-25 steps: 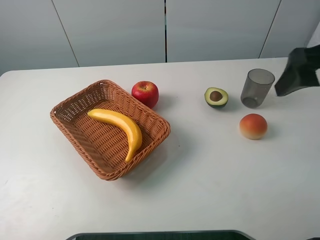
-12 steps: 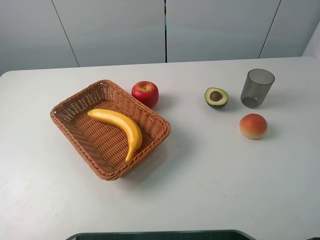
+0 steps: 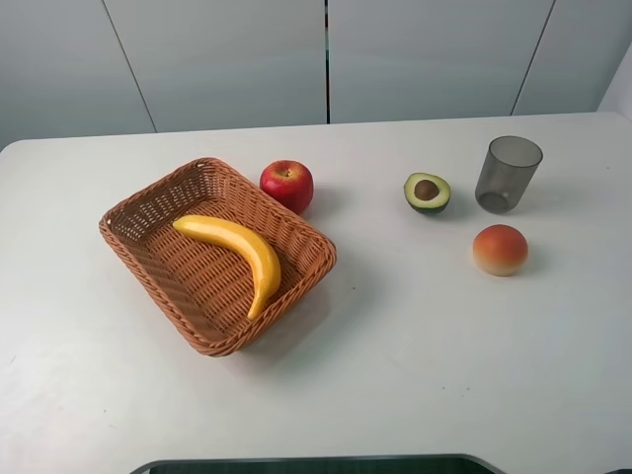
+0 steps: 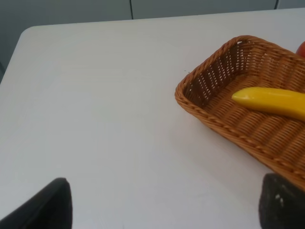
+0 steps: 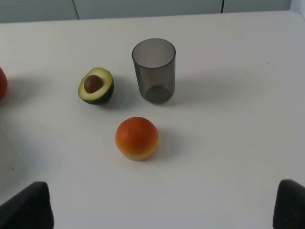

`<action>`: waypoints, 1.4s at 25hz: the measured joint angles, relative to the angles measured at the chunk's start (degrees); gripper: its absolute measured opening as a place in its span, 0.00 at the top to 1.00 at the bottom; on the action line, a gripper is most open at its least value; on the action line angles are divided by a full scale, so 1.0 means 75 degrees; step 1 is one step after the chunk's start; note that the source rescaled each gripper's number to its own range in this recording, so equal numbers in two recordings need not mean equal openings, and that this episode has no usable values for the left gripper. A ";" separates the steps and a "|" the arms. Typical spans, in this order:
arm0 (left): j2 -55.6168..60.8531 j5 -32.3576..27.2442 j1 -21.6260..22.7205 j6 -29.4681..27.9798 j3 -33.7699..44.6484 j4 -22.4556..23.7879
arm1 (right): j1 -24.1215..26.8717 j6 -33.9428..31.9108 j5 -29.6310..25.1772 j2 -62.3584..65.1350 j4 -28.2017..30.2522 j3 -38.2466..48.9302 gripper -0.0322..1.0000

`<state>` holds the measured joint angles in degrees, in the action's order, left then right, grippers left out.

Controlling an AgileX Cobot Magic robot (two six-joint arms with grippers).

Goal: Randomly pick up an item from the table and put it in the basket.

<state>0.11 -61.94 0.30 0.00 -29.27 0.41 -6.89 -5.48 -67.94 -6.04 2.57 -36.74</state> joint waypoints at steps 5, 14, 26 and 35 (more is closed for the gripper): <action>0.0000 0.0000 0.0000 0.0000 0.0000 0.0000 | 0.0000 0.0231 -0.0011 0.0722 0.0000 0.0458 0.00; 0.0000 0.0000 0.0000 0.0000 0.0000 0.0000 | 0.0000 0.0623 -0.0114 0.0781 -0.0016 0.0692 0.00; 0.0000 0.0000 0.0000 0.0000 0.0000 0.0000 | 0.0000 0.0730 0.0591 0.0781 -0.0289 0.0972 0.00; 0.0000 0.0000 0.0000 0.0000 0.0000 0.0000 | 0.0000 0.0730 0.0621 0.0817 -0.0289 0.0972 0.00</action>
<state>0.11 -61.94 0.30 0.00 -29.27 0.41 -6.89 0.00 -63.28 0.09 0.40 -29.45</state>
